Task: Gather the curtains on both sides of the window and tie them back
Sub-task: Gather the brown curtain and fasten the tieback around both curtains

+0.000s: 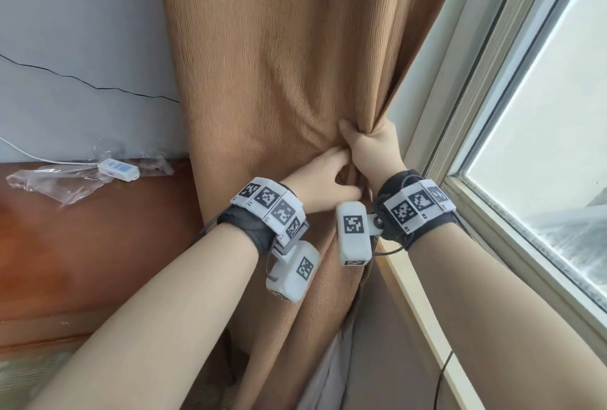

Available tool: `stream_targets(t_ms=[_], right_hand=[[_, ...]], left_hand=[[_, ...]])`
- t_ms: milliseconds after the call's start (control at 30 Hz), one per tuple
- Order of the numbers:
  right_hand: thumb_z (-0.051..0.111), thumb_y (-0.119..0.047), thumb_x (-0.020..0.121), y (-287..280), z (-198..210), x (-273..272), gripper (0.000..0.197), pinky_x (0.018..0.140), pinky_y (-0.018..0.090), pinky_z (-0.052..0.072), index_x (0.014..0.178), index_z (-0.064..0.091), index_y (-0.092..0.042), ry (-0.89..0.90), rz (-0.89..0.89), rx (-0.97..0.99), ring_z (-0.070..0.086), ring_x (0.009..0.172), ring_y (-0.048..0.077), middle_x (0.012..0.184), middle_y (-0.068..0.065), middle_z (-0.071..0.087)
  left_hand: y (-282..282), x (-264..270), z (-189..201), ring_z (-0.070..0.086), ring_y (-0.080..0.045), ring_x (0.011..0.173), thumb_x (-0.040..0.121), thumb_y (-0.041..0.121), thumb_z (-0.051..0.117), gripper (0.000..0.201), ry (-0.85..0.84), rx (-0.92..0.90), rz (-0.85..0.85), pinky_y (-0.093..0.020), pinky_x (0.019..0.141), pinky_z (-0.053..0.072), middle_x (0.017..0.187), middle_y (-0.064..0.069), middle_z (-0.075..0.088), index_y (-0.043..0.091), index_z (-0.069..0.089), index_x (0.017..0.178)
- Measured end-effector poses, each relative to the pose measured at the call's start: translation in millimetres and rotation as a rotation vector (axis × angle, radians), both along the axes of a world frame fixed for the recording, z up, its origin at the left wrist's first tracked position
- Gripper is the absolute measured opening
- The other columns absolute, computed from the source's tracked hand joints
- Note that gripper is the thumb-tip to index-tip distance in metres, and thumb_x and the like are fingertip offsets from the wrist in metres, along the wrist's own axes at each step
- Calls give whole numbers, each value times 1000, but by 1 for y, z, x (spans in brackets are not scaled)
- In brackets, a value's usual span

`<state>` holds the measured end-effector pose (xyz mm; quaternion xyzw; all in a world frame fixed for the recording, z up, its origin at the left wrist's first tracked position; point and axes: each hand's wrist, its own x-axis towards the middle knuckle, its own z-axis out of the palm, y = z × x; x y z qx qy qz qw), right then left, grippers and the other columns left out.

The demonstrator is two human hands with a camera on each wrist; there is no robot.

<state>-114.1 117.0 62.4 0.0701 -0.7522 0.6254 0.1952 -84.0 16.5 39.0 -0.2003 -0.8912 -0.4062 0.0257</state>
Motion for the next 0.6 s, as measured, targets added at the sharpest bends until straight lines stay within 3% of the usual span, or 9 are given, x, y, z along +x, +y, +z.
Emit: stream_targets(t_ms=[67,133,200,267,367,467,600], right_hand=[[62,-13,85,7,-1,-3,5,80,35,53,90,61,-11,-29,-9,-40,63,85,21,82,1,64],[63,-12,85,12,-1,-5,7,84,38,54,87,60,-18,-48,-17,-99,65,89,23,86,2,66],[65,-12,84,16,-1,-6,11,89,40,53,89,59,-21,-58,-17,-162,65,97,24,94,4,67],[65,-11,85,20,0,-6,13,88,36,53,89,58,-21,-72,-8,-206,64,97,23,91,0,65],[66,-10,85,25,2,-6,13,74,25,53,92,58,-18,-84,18,-251,62,84,14,84,-6,63],[66,-8,84,26,5,-7,14,63,17,50,91,57,-17,-116,30,-273,60,74,5,80,-8,62],[69,-9,81,27,8,-6,20,76,32,55,97,59,-13,-193,51,-320,65,84,17,88,0,67]], left_hand=[[-7,-4,-1,54,-15,78,76,3,58,11,90,99,105,-25,74,40,90,-3,58,8,63,85],[-19,-8,-3,55,-14,76,77,2,56,12,201,207,267,-24,72,43,89,-2,61,10,65,79],[-34,-16,-5,54,-13,79,79,1,55,13,305,297,410,-22,78,44,97,-2,56,9,62,87],[-53,-26,-9,52,-15,92,79,2,57,23,355,357,571,-23,90,41,111,-4,45,5,57,102],[-82,-40,-11,48,-26,113,77,11,63,43,386,460,831,-38,101,39,130,-12,38,5,50,117],[-102,-47,-4,37,-25,129,76,17,66,63,294,545,975,-33,106,33,144,-9,30,9,39,133],[-125,-51,9,30,-27,137,74,12,65,85,88,779,1021,-43,112,27,152,-9,25,14,21,146]])
